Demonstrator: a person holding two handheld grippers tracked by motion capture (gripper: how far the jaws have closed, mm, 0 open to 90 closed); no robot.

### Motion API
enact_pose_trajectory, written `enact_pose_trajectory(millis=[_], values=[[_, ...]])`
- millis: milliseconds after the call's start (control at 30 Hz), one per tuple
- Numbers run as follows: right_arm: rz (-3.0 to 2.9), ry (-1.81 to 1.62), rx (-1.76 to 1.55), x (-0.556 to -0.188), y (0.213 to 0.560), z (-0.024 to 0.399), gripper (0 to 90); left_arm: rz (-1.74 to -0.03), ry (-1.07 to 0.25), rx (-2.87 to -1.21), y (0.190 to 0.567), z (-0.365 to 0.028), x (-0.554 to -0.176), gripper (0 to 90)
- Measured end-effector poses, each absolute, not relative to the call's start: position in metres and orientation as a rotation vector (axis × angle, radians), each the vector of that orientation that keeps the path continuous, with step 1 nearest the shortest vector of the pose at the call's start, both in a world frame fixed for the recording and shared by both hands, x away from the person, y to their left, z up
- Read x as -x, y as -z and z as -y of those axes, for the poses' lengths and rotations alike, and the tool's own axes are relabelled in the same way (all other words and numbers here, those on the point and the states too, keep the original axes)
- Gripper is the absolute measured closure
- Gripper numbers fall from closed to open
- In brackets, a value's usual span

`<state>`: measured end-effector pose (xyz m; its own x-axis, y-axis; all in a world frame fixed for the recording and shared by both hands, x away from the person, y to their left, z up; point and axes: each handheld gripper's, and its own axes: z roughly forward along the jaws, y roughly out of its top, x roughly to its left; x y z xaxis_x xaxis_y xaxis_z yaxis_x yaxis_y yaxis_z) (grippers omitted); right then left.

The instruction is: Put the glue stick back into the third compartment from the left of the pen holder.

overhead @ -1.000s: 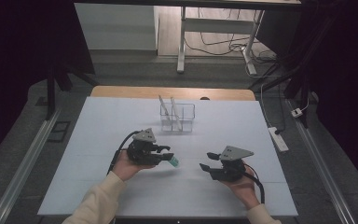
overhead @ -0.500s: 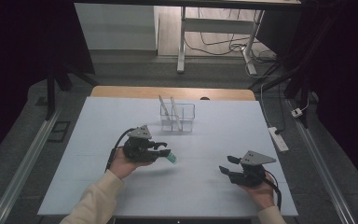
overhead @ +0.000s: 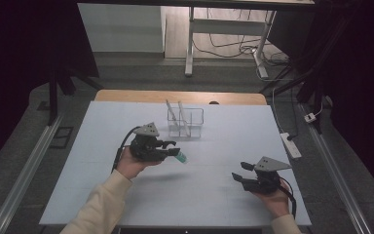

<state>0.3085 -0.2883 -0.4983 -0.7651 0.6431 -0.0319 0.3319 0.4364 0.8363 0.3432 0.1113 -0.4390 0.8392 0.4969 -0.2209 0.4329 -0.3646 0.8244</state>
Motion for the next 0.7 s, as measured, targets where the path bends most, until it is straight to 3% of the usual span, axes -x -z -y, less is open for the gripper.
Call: enact_pose_trajectory(millis=[700], values=[[-2.354,-1.230,-0.863,-0.312,0.501,0.294,41.0,-0.736,-0.142,-1.996,0.388,-0.094,-0.396,64.5]])
